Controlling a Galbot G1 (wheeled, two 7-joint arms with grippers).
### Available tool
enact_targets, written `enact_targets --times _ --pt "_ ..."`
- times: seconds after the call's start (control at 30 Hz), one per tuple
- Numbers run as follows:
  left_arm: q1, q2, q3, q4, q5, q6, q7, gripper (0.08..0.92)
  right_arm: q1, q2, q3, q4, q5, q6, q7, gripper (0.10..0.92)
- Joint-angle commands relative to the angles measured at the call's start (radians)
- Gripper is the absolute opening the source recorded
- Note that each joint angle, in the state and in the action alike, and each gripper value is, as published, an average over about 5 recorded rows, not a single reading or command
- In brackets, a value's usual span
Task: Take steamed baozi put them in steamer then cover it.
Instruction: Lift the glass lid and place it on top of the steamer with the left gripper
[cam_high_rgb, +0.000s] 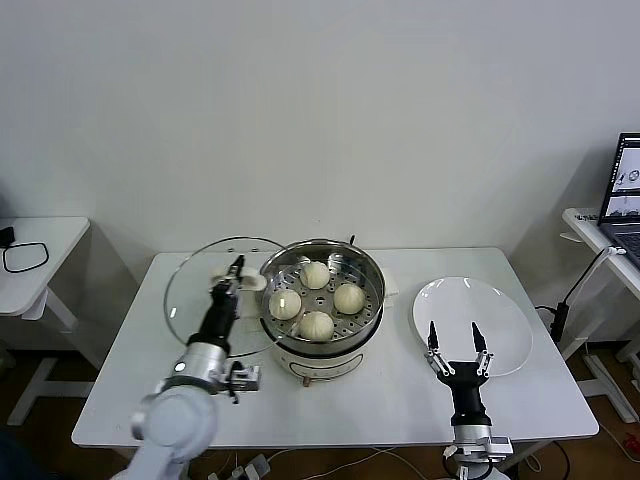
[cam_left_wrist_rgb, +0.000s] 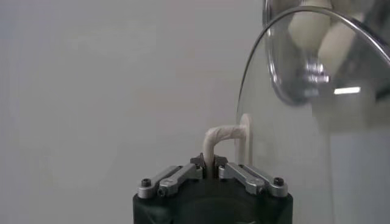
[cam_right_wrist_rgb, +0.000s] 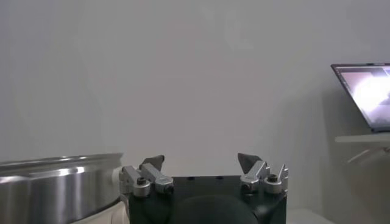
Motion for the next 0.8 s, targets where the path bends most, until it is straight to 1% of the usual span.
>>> enact_targets --times 0.03,0.23,0.43,0.63,0.8 --pt "-0.226 -0.12 0.316 0.097 0.122 0.234 0.111 0.19 0.0 0.005 0.009 -0.006 -0.004 0.002 0.0 0.823" --pt "-0.279 -0.2 0.351 0.178 0.121 0.246 0.099 0.19 -0.001 0.006 0.017 -0.01 -0.009 0.003 -0.001 0.823" --pt "-0.302 -0.273 0.368 0.253 0.125 0.241 0.073 0.19 -0.002 0.005 0.019 -0.013 -0.013 0.004 -0.001 0.823" --pt "-0.314 -0.323 0.362 0.34 0.123 0.232 0.028 0.19 -0.001 0.005 0.021 -0.012 -0.014 0.003 -0.001 0.823" --pt "-0.323 -0.34 0.34 0.402 0.121 0.22 -0.01 0.19 -0.002 0.003 0.024 -0.011 -0.013 0.003 -0.001 0.823"
